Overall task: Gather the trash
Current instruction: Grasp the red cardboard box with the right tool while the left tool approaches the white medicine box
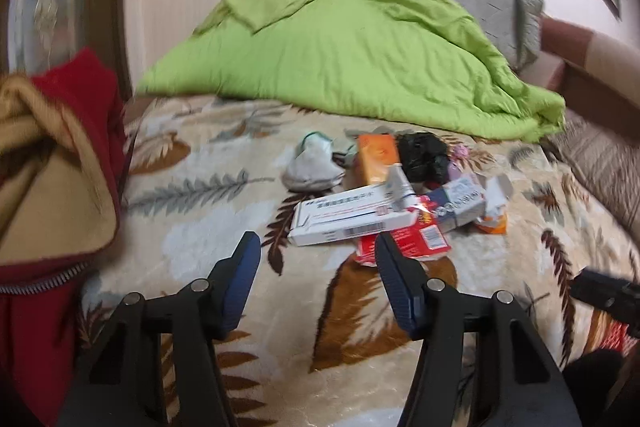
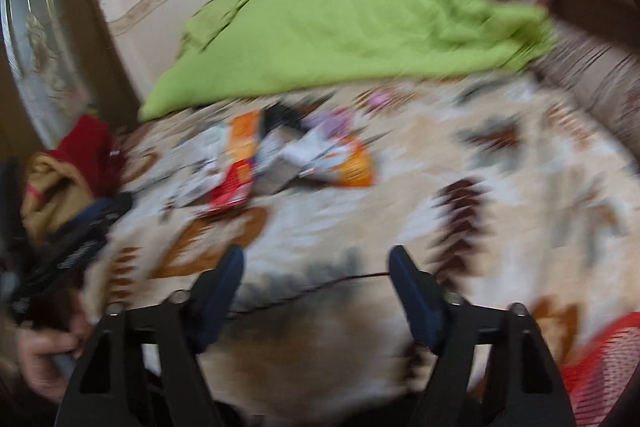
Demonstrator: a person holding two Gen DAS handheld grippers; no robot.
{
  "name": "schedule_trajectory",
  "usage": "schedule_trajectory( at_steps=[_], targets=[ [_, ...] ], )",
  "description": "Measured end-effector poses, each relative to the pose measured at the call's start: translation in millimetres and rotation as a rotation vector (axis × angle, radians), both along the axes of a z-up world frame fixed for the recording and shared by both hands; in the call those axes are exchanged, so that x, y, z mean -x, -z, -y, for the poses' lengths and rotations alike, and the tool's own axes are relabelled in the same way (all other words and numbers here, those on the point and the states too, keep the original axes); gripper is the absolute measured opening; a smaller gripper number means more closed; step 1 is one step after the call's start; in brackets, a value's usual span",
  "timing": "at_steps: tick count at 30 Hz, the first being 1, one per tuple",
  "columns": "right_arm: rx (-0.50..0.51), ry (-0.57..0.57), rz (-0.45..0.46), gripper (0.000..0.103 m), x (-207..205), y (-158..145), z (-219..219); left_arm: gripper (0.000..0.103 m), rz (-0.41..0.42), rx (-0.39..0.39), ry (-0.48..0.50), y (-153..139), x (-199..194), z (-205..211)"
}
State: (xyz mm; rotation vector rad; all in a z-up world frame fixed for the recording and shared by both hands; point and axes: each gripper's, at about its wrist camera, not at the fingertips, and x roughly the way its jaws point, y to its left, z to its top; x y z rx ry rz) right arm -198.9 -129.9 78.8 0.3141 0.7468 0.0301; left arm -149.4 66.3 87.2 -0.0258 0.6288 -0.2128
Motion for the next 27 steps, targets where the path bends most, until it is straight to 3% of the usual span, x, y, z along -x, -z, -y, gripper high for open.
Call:
schedule_trajectory(
  at_steps=[2, 5, 7, 11, 13, 15, 16, 18, 23, 27],
  targets=[
    [-0.095, -0.054, -0.021, 0.075, -20.1, 7.3, -8.4, 0.059, -0.006, 0.041, -0.013, 0.7, -2.2, -9.5],
    [-0.203, -0.101, -0.068, 0.061, -53.4, 21.1, -17.7, 0.059, -0.003, 0.046, -0.024, 1.2, -4.2, -15.0],
    [-0.274, -0.108, -0.093, 0.058, -76.5, 29.8, -21.0, 0.059, -0.009, 0.053, -0.028, 1.9, -5.4, -16.9],
    [-0.304, -0.134, -0.14, 0.056, -123.8, 43.7, -34.7, 0.059, -0.018, 0.068, -0.02, 3.3, -7.8, -17.7],
    [-0.289, -0.141, -0.166, 0.045, -139.8, 50.9, -41.0, 0.059, -0.028, 0.064, -0.008, 4.4, -9.3, -15.8],
    [-0.3, -0.155, -0.188, 0.028, -151.9, 61.3, -47.4, 0.059, -0.039, 0.058, -0.001, 6.1, -11.2, -13.8],
    [-0.321, -0.162, -0.198, 0.016, -154.1, 66.5, -48.5, 0.059, -0.046, 0.061, 0.005, 6.8, -12.7, -13.6],
    [-0.364, -0.176, -0.184, 0.009, -153.3, 67.5, -44.0, 0.06, -0.064, 0.068, 0.008, 8.8, -16.3, -13.0],
    [-0.323, -0.213, -0.067, 0.005, -115.8, 39.4, -34.4, 0.063, -0.129, 0.138, 0.028, 16.4, -32.2, -14.8],
    [-0.395, -0.211, -0.005, 0.005, -90.1, 28.5, -13.8, 0.065, -0.179, 0.144, 0.055, 23.1, -49.9, -8.6]
  ],
)
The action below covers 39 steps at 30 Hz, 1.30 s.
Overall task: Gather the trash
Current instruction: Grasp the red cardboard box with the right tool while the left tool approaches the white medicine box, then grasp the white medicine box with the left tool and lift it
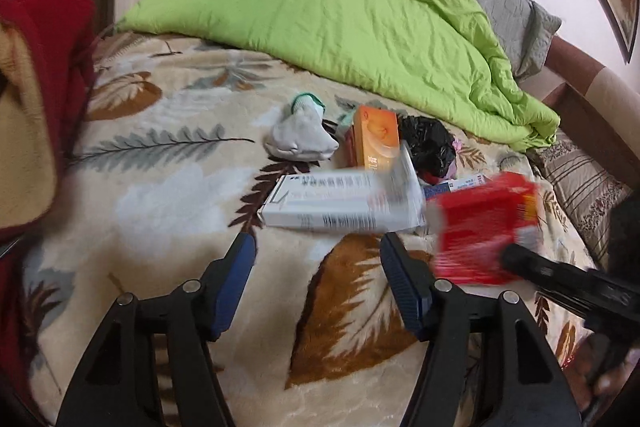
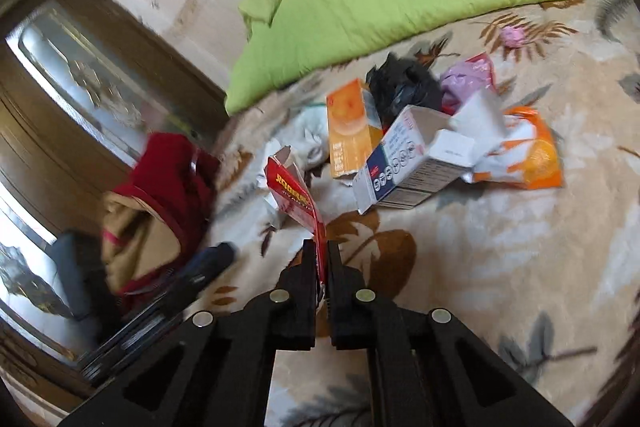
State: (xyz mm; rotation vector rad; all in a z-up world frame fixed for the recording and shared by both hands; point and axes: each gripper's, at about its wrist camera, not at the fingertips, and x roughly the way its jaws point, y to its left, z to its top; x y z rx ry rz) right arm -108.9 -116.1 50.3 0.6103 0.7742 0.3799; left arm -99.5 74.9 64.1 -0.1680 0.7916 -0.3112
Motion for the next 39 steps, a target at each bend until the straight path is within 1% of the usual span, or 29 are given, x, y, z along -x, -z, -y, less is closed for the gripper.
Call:
schedule_trajectory(
  at_steps=[4, 5, 7, 9, 11, 13, 15, 16, 18, 21, 22, 24, 26, 29, 30, 31, 33, 35, 36, 39],
  targets=[
    [0.065, 0.101, 0.07, 0.005, 30.1, -12.8, 21.9, 0.068, -0.013, -0.052, 0.026, 4.4, -13.4, 12.6],
    [0.071, 0.119, 0.08, 0.005, 33.3, -15.8, 24.7, 0.072, -0.015, -0.062, 0.028, 5.2, -16.9, 15.0],
    [0.082, 0.16, 0.094, 0.005, 38.9, -18.3, 35.4, 0.074, -0.012, -0.081, 0.009, 4.9, -25.9, 16.5],
    [0.064, 0.173, 0.085, 0.005, 37.1, -16.5, 42.3, 0.075, -0.018, -0.062, -0.03, 5.8, -42.0, 8.1],
    [0.049, 0.171, 0.076, 0.005, 34.9, -15.0, 43.2, 0.075, -0.063, -0.023, -0.049, 12.0, -60.3, -0.1],
    [0.054, 0.164, 0.079, 0.005, 32.2, -14.9, 40.9, 0.075, -0.122, 0.024, -0.041, 22.3, -76.3, -4.0],
    [0.064, 0.154, 0.086, 0.005, 31.2, -16.5, 37.6, 0.075, -0.16, 0.064, -0.028, 29.5, -82.7, -3.9],
    [0.063, 0.152, 0.087, 0.005, 32.3, -16.0, 37.4, 0.075, -0.181, 0.092, -0.004, 32.5, -83.9, -2.3],
    [0.051, 0.152, 0.083, 0.005, 31.1, -15.2, 38.7, 0.075, -0.202, 0.115, 0.043, 34.9, -80.3, 3.6],
    [0.03, 0.166, 0.081, 0.005, 32.0, -13.3, 45.0, 0.075, -0.213, 0.133, 0.165, 31.8, -62.0, 21.8],
    [0.02, 0.175, 0.082, 0.005, 32.9, -13.6, 47.9, 0.075, -0.213, 0.13, 0.216, 29.2, -52.2, 29.8],
    [0.009, 0.193, 0.085, 0.005, 34.0, -13.8, 52.7, 0.075, -0.205, 0.096, 0.299, 22.4, -30.1, 44.7],
    [0.001, 0.221, 0.09, 0.005, 36.5, -15.0, 58.7, 0.075, -0.169, 0.07, 0.398, 9.1, -2.2, 56.5],
    [-0.017, 0.271, 0.104, 0.005, 41.7, -16.7, 70.4, 0.075, -0.089, 0.049, 0.452, -10.7, 23.5, 59.2],
    [-0.02, 0.29, 0.106, 0.005, 43.5, -17.0, 74.9, 0.075, -0.053, 0.029, 0.444, -18.0, 25.5, 59.1],
    [-0.021, 0.303, 0.107, 0.005, 44.7, -16.9, 78.5, 0.075, -0.014, -0.009, 0.43, -24.3, 24.9, 60.4],
    [-0.027, 0.325, 0.112, 0.005, 46.4, -17.3, 84.0, 0.077, 0.02, -0.06, 0.406, -30.7, 13.7, 65.5],
    [-0.029, 0.343, 0.117, 0.005, 47.0, -18.2, 87.1, 0.077, 0.005, -0.054, 0.403, -28.9, -1.4, 73.2],
    [-0.034, 0.349, 0.116, 0.005, 47.2, -17.8, 88.2, 0.077, -0.016, -0.047, 0.412, -24.9, -11.5, 78.7],
    [-0.045, 0.355, 0.108, 0.005, 47.1, -15.9, 91.2, 0.077, -0.158, -0.026, 0.468, 1.7, -36.9, 89.1]
  ],
)
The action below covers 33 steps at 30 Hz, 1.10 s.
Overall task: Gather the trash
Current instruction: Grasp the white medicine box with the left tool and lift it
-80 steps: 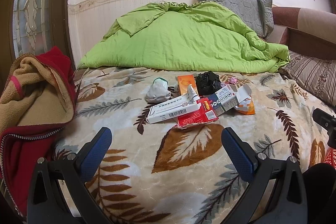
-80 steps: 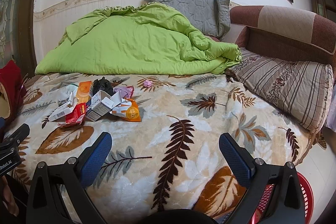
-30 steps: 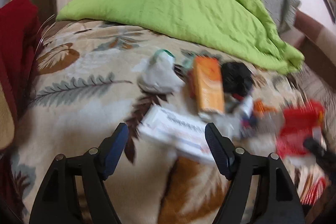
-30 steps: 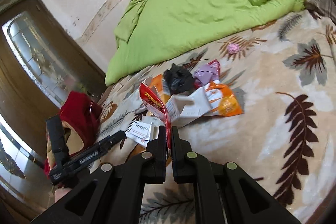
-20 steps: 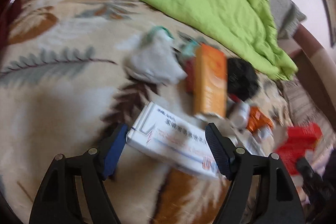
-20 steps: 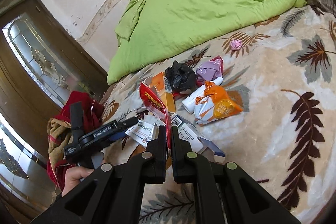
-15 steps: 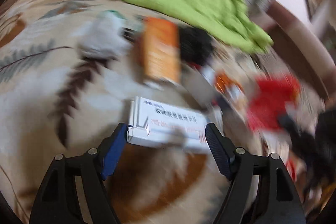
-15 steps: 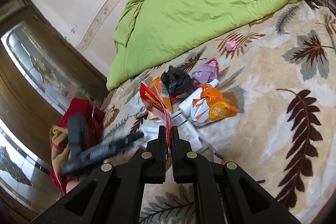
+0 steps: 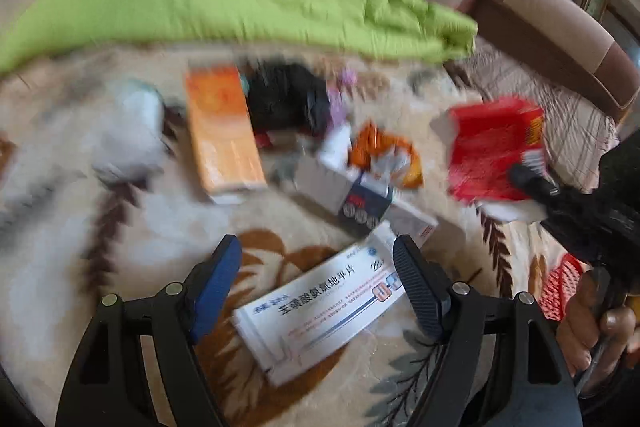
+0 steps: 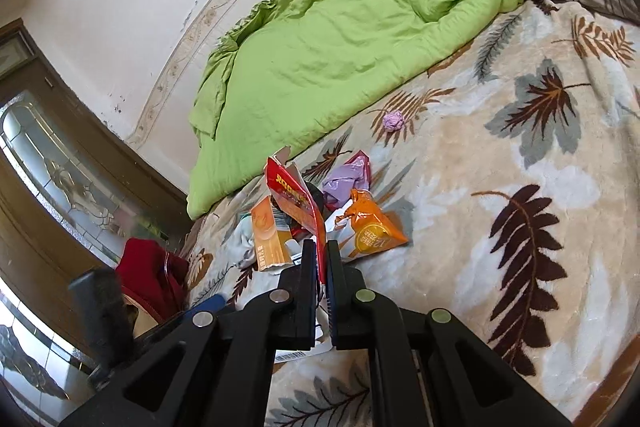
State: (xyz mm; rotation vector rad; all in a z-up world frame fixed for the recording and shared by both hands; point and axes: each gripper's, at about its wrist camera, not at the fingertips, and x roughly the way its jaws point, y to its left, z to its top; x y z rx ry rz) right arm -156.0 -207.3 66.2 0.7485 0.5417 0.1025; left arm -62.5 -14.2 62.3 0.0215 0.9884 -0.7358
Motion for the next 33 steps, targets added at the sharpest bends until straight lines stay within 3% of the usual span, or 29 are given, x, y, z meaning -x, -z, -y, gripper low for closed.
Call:
schedule_trajectory(
  at_steps=[4, 7, 10, 15, 17, 19, 22, 27, 29, 33],
  targets=[
    [0.001, 0.006, -0.001, 0.005, 0.8, 0.3, 2.2, 0.077, -0.143, 0.027, 0.067, 22.3, -4.6, 1.1],
    [-0.002, 0.005, 0.0, 0.005, 1.5, 0.9, 2.4, 0.077, -0.164, 0.028, 0.141, 21.3, 18.2, 2.7],
    [-0.003, 0.002, 0.001, 0.005, 0.5, 1.0, 1.8, 0.077, -0.109, -0.043, 0.17, 18.2, 44.7, 7.8],
    [0.018, 0.001, 0.005, 0.005, 2.4, -1.5, -2.8, 0.076, -0.019, -0.134, 0.088, 22.2, 52.6, 24.3],
    [0.034, 0.007, 0.0, 0.005, 3.2, -1.9, -4.4, 0.067, 0.033, -0.195, 0.081, 24.6, 58.7, 32.3],
    [0.041, 0.008, -0.003, 0.005, 3.5, -2.2, -5.0, 0.064, 0.076, -0.231, 0.065, 26.3, 66.4, 33.7],
    [0.061, 0.002, -0.015, 0.005, 3.1, -2.1, -7.5, 0.056, 0.106, -0.234, 0.024, 21.6, 72.2, 26.7],
    [0.104, -0.031, -0.028, 0.005, 2.4, -3.5, -18.6, 0.056, 0.153, -0.158, -0.103, -1.4, 83.0, -7.5],
    [0.129, -0.05, -0.026, 0.005, 3.6, -5.0, -25.9, 0.056, 0.212, -0.097, -0.185, -16.1, 87.9, -24.6],
    [0.184, -0.099, -0.015, 0.005, 2.0, -7.2, -43.8, 0.057, 0.346, -0.074, -0.322, -31.6, 86.9, -39.5]
  ],
)
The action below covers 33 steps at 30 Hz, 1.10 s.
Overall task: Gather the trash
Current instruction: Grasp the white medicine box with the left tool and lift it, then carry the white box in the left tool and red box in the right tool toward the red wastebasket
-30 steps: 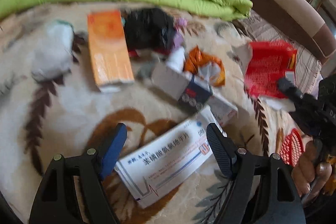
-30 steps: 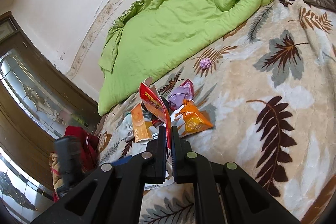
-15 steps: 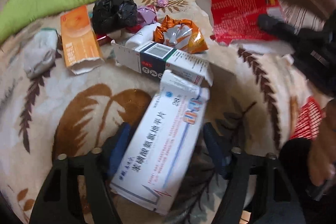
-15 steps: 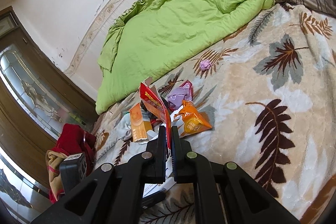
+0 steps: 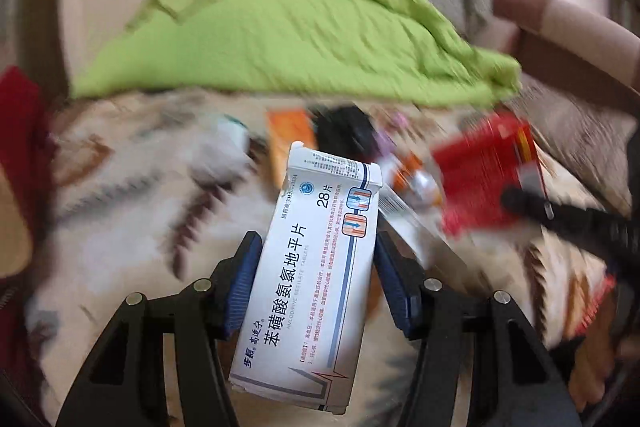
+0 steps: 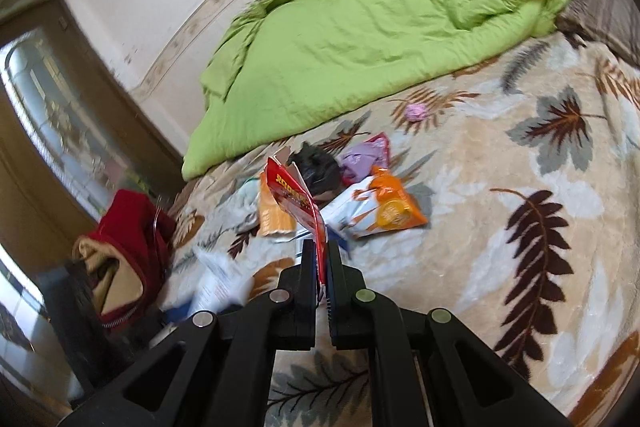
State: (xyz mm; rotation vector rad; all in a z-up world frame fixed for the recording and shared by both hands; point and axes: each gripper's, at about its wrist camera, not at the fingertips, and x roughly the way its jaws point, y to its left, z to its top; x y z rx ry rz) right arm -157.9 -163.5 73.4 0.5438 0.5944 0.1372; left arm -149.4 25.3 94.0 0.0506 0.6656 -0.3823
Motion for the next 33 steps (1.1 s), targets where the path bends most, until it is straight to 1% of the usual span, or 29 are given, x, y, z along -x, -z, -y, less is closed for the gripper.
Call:
schedule_trajectory(
  at_steps=[2, 4, 8, 14, 19, 27, 29, 33],
  targets=[
    [0.029, -0.013, -0.001, 0.005, -2.3, 0.2, -7.5, 0.057, 0.03, 0.0, -0.041, -1.4, -2.4, -6.5],
    [0.045, -0.025, -0.005, 0.005, -3.9, 1.0, -12.2, 0.057, 0.036, -0.018, -0.074, 1.7, -7.6, -4.2],
    [0.078, -0.029, -0.013, 0.005, -6.7, 2.7, -16.7, 0.057, 0.035, -0.031, -0.093, 6.6, -20.6, 3.4],
    [0.092, -0.009, -0.024, 0.005, -10.1, 3.3, -15.9, 0.057, 0.052, -0.077, -0.102, 8.9, -15.9, 12.0],
    [0.108, 0.027, -0.023, 0.005, -8.0, 2.0, -13.5, 0.057, 0.07, -0.094, -0.108, 9.2, -13.4, 14.2],
    [0.073, 0.049, -0.03, 0.005, -8.7, 3.9, -7.7, 0.057, 0.084, -0.107, -0.11, 8.4, -12.9, 15.8],
    [0.099, 0.062, -0.034, 0.005, -8.6, 2.3, -9.5, 0.057, 0.086, -0.111, -0.108, 8.5, -12.7, 16.7],
    [0.124, 0.047, -0.023, 0.005, -7.3, -0.7, -15.7, 0.057, 0.083, -0.114, -0.104, 9.5, -14.4, 16.8]
  ],
)
